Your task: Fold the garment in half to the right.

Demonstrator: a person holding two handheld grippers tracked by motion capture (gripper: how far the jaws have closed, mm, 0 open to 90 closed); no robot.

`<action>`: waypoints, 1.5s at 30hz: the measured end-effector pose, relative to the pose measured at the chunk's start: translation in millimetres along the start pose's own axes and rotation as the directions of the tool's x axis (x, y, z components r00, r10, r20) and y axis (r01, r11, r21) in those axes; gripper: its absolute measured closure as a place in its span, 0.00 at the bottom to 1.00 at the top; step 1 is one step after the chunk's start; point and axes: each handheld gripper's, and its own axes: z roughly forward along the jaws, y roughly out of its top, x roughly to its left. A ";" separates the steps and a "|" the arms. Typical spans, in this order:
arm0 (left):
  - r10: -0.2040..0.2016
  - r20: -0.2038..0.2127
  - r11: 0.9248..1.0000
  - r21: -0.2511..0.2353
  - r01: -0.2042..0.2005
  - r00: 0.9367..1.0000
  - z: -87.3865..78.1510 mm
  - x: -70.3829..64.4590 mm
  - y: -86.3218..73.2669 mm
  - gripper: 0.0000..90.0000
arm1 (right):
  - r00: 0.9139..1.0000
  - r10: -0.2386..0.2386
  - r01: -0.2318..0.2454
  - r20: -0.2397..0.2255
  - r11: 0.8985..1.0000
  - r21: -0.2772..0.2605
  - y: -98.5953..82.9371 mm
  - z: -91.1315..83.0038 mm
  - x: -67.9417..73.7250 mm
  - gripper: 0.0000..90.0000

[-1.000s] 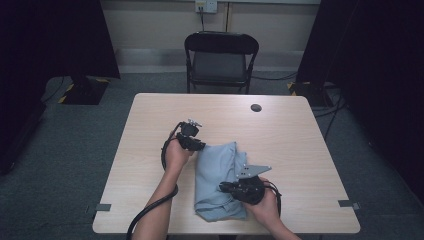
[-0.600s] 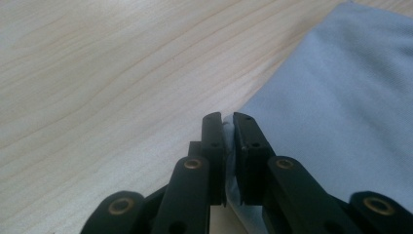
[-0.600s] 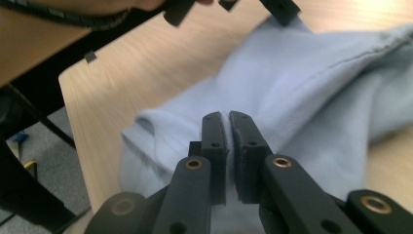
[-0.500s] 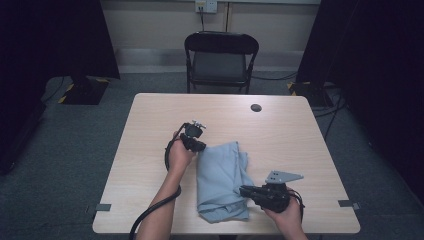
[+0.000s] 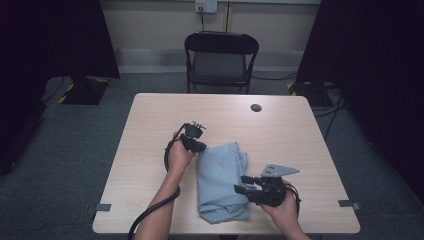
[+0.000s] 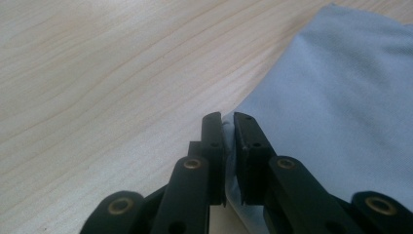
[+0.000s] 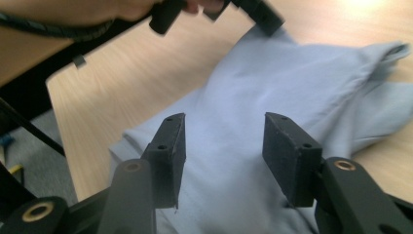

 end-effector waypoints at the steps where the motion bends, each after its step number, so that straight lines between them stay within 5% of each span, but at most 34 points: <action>1: -0.001 0.001 1.000 -0.002 0.001 1.000 -0.1 0.1 -0.1 0.93 | 1.000 -0.008 0.008 0.018 1.000 0.016 -0.2 3.5 2.0 0.58; 4: 0.003 0.002 1.000 -0.001 -0.003 1.000 -0.2 0.8 -0.4 0.93 | 0.996 -0.005 0.000 0.084 0.998 0.069 -4.5 6.5 -0.6 0.66; 7: 0.001 0.003 1.000 -0.001 -0.001 1.000 0.9 1.5 -1.2 0.93 | 0.995 0.025 -0.035 0.097 0.995 0.096 -14.1 -0.9 -10.3 0.87; 9: -0.004 0.005 1.000 -0.008 0.004 1.000 0.6 1.9 -2.6 0.93 | 0.995 0.022 -0.034 0.095 0.991 0.129 -23.8 -6.5 -15.2 0.89; 12: 0.017 -0.002 0.999 -0.029 -0.017 1.000 -0.9 1.6 -4.7 0.90 | 0.994 0.049 -0.062 0.096 0.989 0.136 -34.4 -12.4 -20.3 0.77; 17: 0.070 0.007 0.989 -0.133 -0.068 0.998 -5.3 3.2 -8.0 0.36 | 0.996 0.027 -0.032 0.090 0.998 0.063 -32.0 -24.5 -25.4 0.48; 22: 0.076 0.013 0.982 -0.174 -0.073 0.997 -13.2 4.5 -9.0 0.25 | 0.999 0.007 -0.008 0.035 1.000 0.010 -25.4 -29.1 -33.7 0.24; 25: 0.070 0.020 0.981 -0.185 -0.065 0.997 -16.5 6.3 -9.9 0.21 | 0.999 -0.003 0.002 0.040 1.000 0.006 -24.4 -29.3 -38.4 0.12; 45: 0.106 0.075 0.974 -0.209 -0.088 0.991 -29.4 3.6 -21.4 0.17 | 0.997 -0.058 0.057 0.058 0.998 0.021 -31.5 -41.6 -61.3 0.11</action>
